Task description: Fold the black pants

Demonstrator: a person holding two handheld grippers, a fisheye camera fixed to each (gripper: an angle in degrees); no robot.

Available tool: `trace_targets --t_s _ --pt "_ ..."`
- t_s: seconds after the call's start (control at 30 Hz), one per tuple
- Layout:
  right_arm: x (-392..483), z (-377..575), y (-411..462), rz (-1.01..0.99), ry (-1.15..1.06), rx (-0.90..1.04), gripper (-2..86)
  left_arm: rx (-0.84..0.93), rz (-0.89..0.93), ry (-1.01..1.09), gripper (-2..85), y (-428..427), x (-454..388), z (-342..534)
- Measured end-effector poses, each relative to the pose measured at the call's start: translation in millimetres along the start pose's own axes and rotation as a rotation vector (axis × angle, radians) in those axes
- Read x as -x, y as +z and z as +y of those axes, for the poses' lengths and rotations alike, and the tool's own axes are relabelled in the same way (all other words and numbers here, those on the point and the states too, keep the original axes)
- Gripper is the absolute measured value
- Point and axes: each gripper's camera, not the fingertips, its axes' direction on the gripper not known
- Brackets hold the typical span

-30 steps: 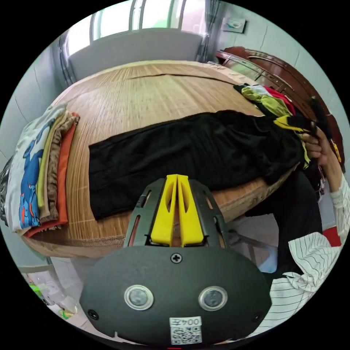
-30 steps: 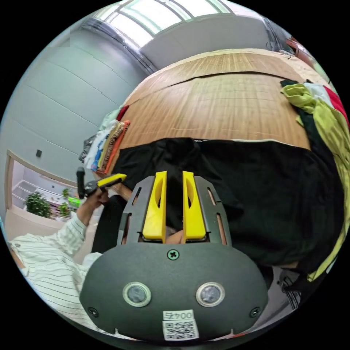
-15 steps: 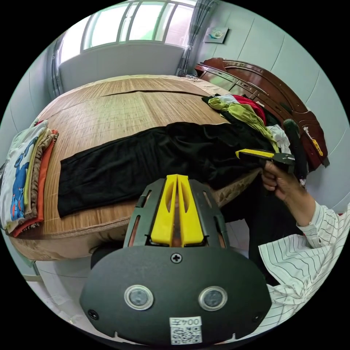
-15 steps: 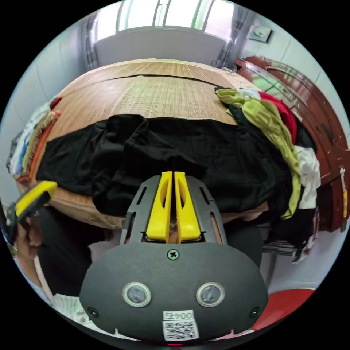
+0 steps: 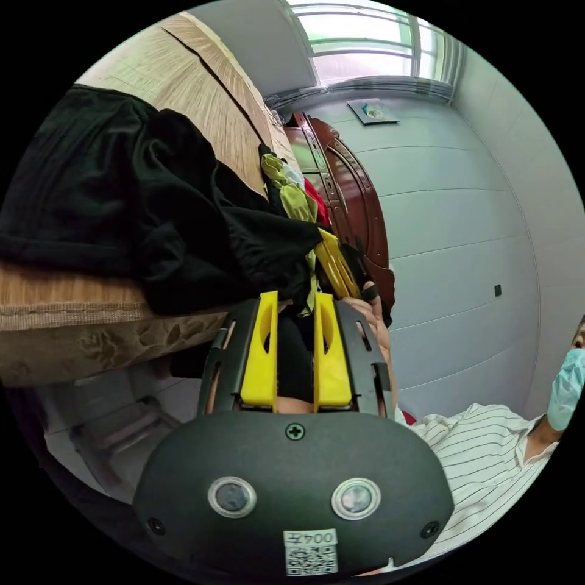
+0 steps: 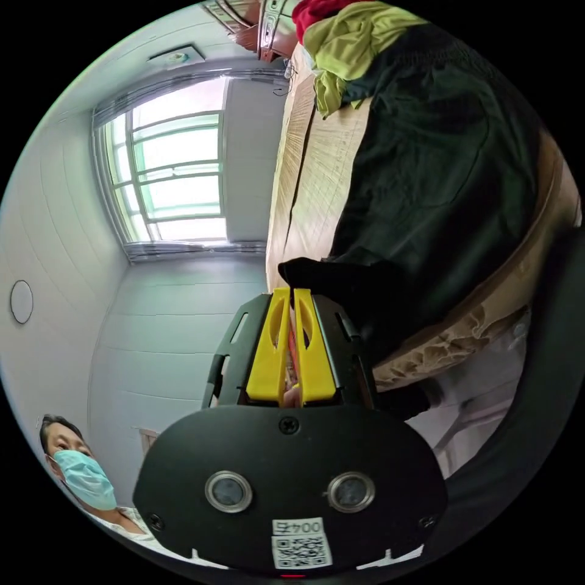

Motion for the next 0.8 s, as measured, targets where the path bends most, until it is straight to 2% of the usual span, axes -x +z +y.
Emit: trace_targets --t_s 0.07,0.13,0.23,0.43,0.67,0.8 --pt "-8.0 4.6 -2.7 -0.082 0.033 0.021 0.0 -0.002 0.088 -0.037 10.4 2.1 7.4 -7.5" --pt "-5.5 6.4 -5.3 -0.081 0.021 0.036 0.0 -0.091 0.222 -0.088 11.8 -8.2 20.0 -13.3" --pt "0.3 10.3 -15.0 -0.057 -0.02 0.037 -0.1 -0.219 0.293 -0.129 12.9 -30.2 30.8 -22.5" --pt "-9.1 16.8 -35.1 -0.073 -0.031 0.027 -0.2 -0.336 0.348 -0.276 12.5 -48.8 52.5 -42.0" --pt "-14.1 25.8 -39.1 -0.133 -0.024 0.035 -0.1 -0.385 0.415 -0.375 11.0 -38.6 62.8 -47.8" --pt "-11.4 29.4 -36.5 -0.142 -0.034 0.048 0.2 -0.43 0.343 -0.413 5.0 -41.1 62.7 -49.7"
